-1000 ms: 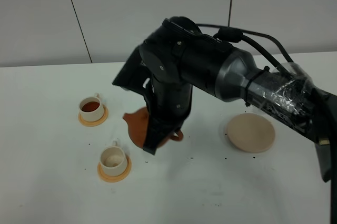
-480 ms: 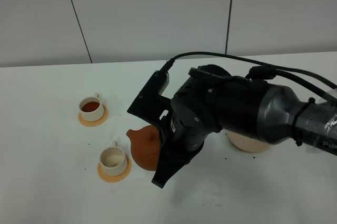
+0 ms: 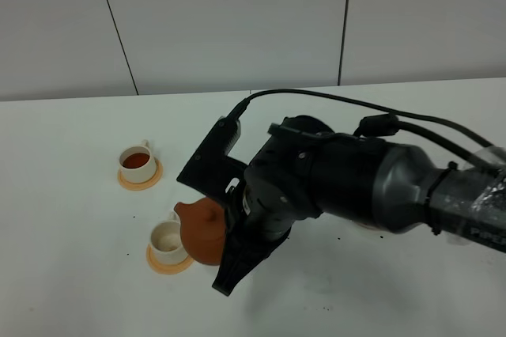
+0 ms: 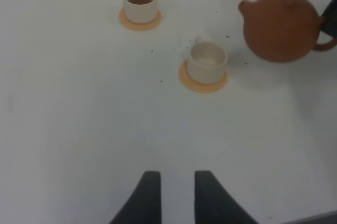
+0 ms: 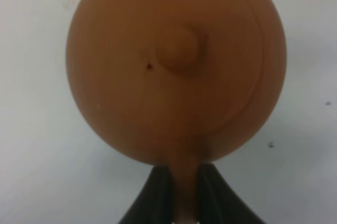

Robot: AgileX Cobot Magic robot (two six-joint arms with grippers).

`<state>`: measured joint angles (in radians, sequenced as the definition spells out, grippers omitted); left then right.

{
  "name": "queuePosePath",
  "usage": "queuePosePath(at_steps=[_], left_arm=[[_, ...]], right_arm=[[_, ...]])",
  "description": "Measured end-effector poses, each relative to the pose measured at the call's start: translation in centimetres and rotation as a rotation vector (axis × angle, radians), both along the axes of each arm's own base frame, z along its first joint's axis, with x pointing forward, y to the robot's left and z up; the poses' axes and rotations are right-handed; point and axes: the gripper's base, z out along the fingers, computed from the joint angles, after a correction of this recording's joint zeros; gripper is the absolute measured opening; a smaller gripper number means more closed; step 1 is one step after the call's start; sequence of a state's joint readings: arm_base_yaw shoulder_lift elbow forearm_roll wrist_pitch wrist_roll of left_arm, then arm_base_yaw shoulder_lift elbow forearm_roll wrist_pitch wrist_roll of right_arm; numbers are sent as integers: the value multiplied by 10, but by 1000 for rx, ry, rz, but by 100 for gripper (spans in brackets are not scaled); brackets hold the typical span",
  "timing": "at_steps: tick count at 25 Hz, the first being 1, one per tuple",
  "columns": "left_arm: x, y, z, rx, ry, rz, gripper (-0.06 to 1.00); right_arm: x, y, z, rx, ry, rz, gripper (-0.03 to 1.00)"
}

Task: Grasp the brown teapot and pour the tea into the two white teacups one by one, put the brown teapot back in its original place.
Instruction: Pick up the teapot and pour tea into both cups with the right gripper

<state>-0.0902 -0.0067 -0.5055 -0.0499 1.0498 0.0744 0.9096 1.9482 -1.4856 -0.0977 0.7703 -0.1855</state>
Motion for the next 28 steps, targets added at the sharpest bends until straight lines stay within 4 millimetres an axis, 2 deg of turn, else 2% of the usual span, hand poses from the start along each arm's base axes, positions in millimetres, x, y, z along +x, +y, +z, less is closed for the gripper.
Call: queuePosePath(at_steps=[3, 6, 28], left_arm=[[0, 0, 0, 0, 0, 0, 23], [0, 0, 0, 0, 0, 0, 23], [0, 0, 0, 0, 0, 0, 23]], right_arm=[[-3, 6, -14, -40, 16, 19, 10], [-4, 7, -20, -65, 4, 32, 10], [0, 6, -19, -75, -41, 38, 10]])
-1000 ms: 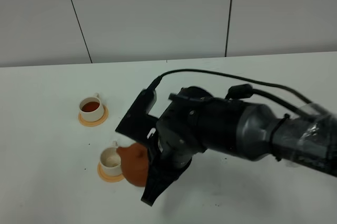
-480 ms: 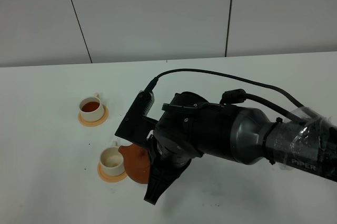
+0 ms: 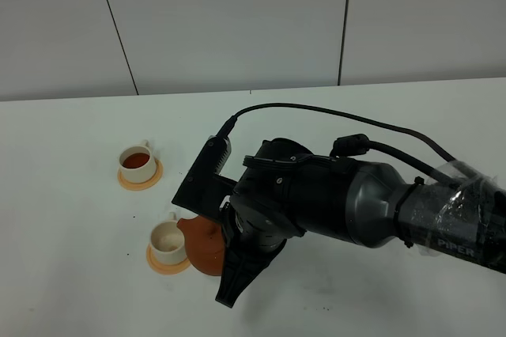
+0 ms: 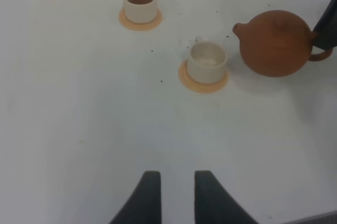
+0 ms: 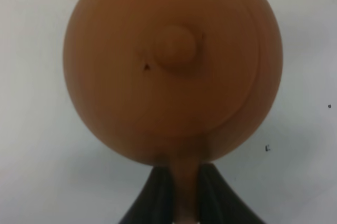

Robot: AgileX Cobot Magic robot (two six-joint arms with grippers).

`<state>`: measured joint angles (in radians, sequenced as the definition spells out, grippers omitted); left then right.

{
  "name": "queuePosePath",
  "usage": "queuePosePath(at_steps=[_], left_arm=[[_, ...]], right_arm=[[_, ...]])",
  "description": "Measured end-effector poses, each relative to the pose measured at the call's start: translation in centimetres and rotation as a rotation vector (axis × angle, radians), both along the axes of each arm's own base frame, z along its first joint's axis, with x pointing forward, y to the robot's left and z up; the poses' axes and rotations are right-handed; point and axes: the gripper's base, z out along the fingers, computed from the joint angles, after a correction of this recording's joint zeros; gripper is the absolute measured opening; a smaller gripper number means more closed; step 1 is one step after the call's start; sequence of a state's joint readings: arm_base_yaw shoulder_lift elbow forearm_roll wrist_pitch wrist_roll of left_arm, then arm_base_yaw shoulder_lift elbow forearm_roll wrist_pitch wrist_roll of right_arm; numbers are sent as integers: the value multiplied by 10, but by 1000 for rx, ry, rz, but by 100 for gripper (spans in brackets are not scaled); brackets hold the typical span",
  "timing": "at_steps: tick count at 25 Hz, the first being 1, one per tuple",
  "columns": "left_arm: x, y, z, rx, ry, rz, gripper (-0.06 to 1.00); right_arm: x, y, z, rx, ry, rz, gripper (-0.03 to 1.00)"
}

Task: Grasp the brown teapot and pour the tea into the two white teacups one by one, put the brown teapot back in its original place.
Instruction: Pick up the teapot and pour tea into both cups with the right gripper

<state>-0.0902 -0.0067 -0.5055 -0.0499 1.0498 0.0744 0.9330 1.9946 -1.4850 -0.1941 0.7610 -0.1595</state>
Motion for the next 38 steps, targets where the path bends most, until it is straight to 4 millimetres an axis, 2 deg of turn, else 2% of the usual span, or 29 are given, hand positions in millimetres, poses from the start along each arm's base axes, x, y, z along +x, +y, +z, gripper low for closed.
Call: queuePosePath(at_steps=[5, 20, 38], left_arm=[[0, 0, 0, 0, 0, 0, 23], [0, 0, 0, 0, 0, 0, 23], [0, 0, 0, 0, 0, 0, 23]], right_arm=[[1, 0, 0, 0, -11, 5, 10], [15, -1, 8, -93, -248, 148, 10], [0, 17, 4, -189, -383, 235, 10]])
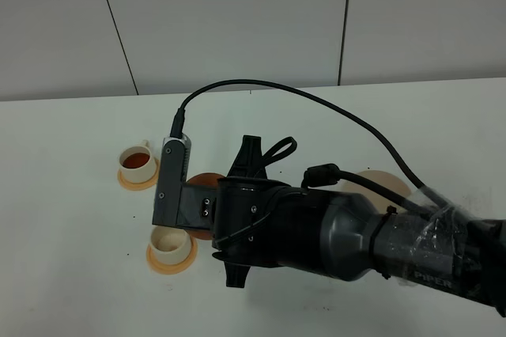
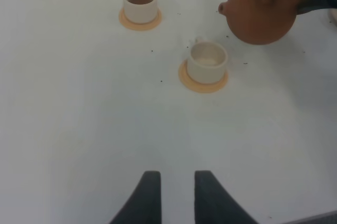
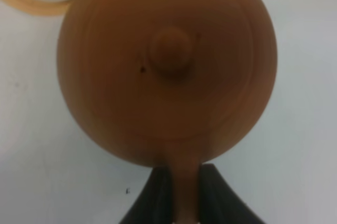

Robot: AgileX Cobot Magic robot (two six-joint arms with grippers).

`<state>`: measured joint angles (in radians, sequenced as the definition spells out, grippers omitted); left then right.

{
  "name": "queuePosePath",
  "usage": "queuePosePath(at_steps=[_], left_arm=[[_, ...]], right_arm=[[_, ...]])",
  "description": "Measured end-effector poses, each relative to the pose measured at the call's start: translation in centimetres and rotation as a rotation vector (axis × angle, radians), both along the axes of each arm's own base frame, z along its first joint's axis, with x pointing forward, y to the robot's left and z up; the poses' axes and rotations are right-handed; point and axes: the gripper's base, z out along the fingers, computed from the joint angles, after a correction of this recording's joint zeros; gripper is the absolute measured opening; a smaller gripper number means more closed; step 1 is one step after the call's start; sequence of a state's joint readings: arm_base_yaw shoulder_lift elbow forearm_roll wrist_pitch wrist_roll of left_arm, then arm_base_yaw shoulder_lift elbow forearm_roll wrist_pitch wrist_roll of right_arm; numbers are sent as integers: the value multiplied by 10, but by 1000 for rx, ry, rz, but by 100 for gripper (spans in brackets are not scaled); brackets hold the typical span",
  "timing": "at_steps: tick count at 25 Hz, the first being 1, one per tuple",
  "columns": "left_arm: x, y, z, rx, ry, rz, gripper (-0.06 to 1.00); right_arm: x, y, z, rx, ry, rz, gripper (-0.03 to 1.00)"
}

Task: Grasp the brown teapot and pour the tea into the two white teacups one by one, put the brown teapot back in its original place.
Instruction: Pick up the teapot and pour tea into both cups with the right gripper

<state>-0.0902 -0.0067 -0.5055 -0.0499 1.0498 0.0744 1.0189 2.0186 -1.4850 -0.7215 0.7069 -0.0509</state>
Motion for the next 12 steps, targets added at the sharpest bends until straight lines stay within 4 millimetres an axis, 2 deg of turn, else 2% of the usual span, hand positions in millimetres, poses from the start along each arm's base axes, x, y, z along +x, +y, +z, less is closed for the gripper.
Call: queuePosePath(at_steps=[12], left_arm=[[0, 0, 0, -1, 0, 1, 23]], right_arm=[[-4, 3, 2, -53, -56, 40, 10]])
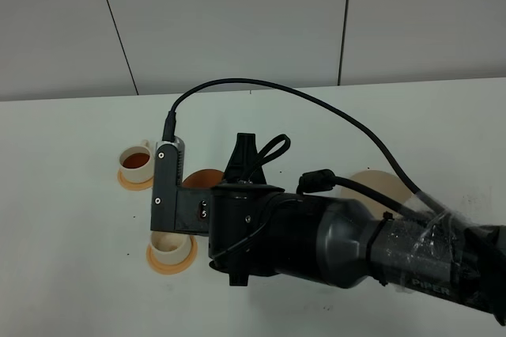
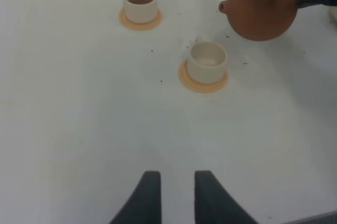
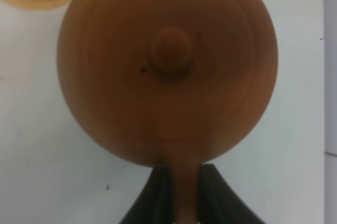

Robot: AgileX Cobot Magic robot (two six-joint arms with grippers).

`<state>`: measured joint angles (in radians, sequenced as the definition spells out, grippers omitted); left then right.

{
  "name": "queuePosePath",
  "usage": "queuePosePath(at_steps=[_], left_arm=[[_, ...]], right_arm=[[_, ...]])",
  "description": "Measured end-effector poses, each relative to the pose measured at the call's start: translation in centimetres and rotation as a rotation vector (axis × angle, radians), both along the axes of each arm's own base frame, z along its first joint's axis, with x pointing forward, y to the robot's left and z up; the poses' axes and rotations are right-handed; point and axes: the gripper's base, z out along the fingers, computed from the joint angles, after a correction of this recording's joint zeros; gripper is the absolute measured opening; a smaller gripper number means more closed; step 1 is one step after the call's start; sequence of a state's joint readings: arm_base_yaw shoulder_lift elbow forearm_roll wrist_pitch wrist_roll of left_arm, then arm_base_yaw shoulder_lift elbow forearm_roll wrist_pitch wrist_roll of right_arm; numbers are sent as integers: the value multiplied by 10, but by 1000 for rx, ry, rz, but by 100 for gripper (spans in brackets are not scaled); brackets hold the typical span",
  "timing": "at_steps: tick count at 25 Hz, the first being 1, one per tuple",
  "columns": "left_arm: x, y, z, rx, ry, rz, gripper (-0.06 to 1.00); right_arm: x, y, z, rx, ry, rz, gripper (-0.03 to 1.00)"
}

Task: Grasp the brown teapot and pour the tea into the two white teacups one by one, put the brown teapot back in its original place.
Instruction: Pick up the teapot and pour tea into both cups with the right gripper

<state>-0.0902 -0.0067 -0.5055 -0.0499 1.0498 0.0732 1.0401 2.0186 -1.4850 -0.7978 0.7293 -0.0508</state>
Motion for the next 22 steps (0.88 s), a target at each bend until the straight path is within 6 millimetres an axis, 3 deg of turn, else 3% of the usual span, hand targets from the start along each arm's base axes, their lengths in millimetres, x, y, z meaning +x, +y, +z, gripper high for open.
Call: queuePosePath(at_steps=[6, 13, 22], left_arm=[[0, 0, 0, 0, 0, 0, 23], [0, 0, 0, 1, 0, 0, 23], [0, 0, 0, 1, 0, 0, 23]], right_arm=[[-4, 5, -1, -37, -43, 42, 10], [-8, 13, -22, -121, -64, 85, 10], [-6, 14, -22, -134, -86, 99, 10]])
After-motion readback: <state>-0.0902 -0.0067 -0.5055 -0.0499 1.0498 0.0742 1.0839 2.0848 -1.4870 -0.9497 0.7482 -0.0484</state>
